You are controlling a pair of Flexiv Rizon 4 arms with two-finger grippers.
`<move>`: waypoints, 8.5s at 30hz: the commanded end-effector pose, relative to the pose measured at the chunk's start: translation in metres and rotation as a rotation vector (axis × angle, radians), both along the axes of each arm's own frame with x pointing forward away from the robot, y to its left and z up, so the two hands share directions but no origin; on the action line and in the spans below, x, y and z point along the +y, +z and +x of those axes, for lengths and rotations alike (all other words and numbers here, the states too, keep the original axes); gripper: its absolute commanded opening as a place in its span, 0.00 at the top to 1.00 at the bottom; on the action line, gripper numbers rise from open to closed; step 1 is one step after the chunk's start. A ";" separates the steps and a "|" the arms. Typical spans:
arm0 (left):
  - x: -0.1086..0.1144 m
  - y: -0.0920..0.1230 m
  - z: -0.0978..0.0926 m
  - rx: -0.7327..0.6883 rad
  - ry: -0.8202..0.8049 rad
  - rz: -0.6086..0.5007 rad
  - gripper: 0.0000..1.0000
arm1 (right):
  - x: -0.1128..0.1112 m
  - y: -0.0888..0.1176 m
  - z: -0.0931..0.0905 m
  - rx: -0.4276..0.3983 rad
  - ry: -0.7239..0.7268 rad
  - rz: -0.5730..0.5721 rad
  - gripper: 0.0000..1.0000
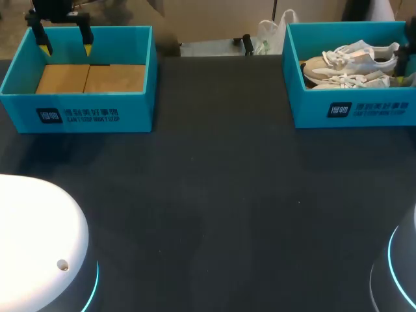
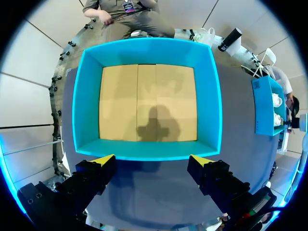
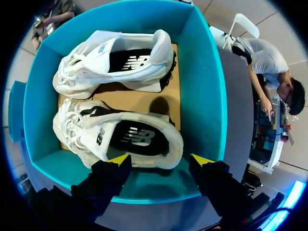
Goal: Take the shoe out of the shoebox, open the shoe tongue, remove and reinsert the insole, then place the shoe into the shoebox
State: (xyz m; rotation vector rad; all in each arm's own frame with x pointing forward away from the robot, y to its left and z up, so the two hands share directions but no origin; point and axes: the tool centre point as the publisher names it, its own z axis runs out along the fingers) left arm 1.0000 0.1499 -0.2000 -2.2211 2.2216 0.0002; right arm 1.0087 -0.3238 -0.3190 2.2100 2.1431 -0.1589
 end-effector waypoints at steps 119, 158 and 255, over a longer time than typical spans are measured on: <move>0.000 0.000 0.000 0.000 0.000 0.000 0.00 | -0.022 0.028 0.020 -0.036 -0.228 -0.064 1.00; 0.000 0.000 0.000 0.000 0.000 0.000 0.00 | 0.136 0.198 -0.134 -0.227 -0.169 -0.131 1.00; 0.000 0.000 0.000 0.000 0.000 0.000 0.00 | 0.434 -0.052 -0.326 -0.061 -0.139 -0.097 1.00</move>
